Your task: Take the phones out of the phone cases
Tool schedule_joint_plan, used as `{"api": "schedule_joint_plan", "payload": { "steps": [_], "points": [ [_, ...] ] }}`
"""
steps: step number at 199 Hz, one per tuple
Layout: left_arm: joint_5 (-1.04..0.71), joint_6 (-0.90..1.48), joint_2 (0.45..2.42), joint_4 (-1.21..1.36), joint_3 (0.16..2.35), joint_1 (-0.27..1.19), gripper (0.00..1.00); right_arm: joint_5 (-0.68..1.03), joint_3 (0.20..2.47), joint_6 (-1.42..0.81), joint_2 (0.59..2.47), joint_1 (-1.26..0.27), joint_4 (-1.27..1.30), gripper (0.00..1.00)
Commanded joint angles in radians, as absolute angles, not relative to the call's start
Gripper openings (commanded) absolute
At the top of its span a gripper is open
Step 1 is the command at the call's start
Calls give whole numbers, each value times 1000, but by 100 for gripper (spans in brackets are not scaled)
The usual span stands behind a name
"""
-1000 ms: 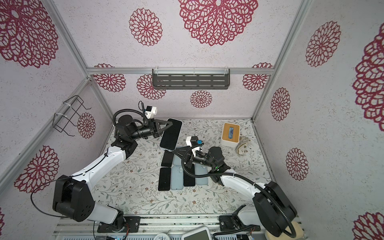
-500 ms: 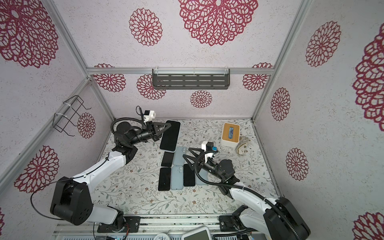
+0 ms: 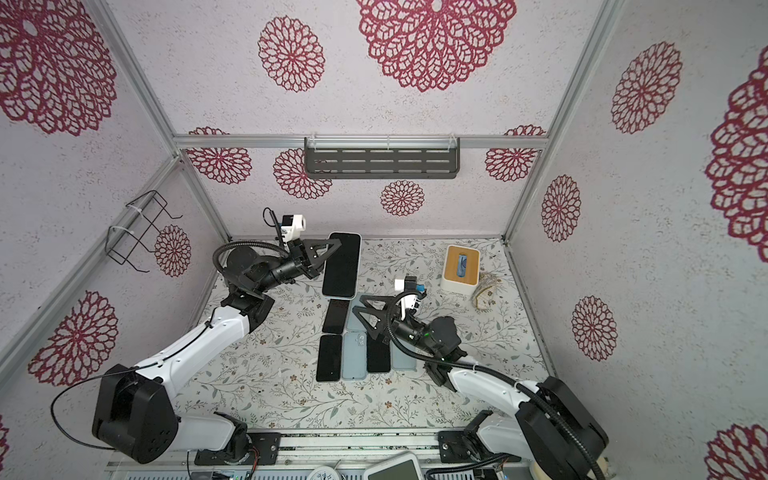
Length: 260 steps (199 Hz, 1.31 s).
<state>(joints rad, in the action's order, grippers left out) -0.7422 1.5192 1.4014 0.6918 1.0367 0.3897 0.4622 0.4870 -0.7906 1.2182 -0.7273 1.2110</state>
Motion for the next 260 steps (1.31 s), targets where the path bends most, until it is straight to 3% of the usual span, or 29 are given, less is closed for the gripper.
{"api": "schedule_joint_plan", "payload": {
  "steps": [1,260],
  "points": [
    [-709,1516,1408,745,1048,400,0,494,523,-856,1226,-736,1335,65],
    [-712,1483,1424,766,1042,427,0,491,560,-936,1305,-718,1428,61]
  ]
}}
